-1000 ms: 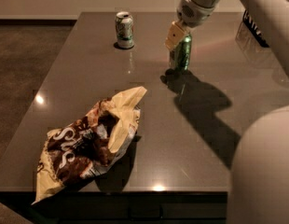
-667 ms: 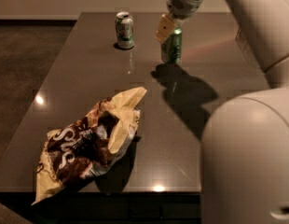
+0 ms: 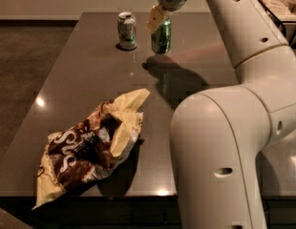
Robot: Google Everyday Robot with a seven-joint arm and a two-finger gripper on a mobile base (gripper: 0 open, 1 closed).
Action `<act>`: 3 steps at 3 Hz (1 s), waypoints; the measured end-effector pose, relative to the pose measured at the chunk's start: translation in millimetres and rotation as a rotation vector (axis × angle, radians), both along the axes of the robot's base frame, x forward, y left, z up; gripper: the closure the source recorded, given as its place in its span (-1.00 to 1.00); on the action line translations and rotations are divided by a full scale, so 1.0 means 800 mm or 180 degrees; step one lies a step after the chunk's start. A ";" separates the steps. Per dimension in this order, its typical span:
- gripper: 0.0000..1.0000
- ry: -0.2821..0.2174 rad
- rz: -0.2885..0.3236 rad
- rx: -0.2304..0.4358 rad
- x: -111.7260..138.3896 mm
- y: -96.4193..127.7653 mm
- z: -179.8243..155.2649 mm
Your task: Move green can near 7up can
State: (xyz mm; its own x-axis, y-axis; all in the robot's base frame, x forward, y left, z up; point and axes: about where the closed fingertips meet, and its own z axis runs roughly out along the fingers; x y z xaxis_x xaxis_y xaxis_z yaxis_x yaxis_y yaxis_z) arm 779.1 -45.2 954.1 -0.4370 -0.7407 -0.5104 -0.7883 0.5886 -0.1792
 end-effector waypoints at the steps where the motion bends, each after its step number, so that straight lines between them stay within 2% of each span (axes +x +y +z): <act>1: 1.00 -0.0100 -0.0046 0.0072 0.018 0.025 0.005; 2: 1.00 -0.0123 -0.0099 0.0098 0.026 0.048 0.004; 3: 0.65 -0.0087 -0.0103 0.0057 0.032 0.064 -0.009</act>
Offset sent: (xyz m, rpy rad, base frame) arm 0.0201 0.0579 0.0071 0.0411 -0.0533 -0.0578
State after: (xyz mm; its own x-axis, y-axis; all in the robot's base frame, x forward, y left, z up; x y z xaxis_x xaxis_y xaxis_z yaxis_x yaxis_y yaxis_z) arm 804.8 6.0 946.9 -0.4463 -0.7170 -0.5355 -0.7638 0.6170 -0.1895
